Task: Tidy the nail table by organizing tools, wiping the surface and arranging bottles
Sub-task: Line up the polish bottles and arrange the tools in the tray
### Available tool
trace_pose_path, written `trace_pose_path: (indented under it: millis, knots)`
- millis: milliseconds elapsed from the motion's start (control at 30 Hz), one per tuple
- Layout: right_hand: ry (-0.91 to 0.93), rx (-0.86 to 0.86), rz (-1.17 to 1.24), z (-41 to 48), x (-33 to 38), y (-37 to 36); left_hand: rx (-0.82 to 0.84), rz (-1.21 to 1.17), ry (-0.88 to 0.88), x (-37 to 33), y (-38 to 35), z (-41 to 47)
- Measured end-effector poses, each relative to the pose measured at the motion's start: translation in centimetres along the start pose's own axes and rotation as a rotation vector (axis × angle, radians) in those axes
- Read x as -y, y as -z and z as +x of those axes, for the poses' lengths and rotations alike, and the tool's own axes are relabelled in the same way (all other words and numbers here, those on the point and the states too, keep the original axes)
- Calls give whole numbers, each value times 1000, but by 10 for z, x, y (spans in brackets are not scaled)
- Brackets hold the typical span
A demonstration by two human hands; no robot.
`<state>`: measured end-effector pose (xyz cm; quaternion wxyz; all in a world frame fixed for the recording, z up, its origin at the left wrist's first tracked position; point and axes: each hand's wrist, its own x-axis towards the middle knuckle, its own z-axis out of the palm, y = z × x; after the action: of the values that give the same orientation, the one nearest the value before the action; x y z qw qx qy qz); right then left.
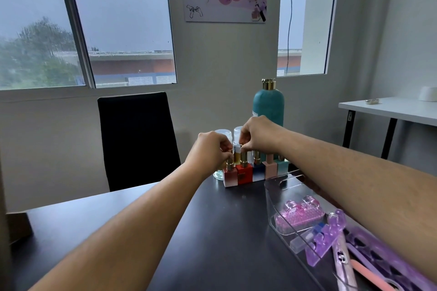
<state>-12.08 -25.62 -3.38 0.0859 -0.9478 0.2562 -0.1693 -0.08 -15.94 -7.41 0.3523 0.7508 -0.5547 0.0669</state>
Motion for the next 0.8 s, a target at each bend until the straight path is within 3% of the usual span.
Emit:
trace_pose_path:
  millis: [600,800]
  knots:
    - [31,-33,12,-4,-2,1,-3,58,-26,0,-2,1]
    - [47,-113,48,-21,-3,24,-97,80,-65,-6,16,-1]
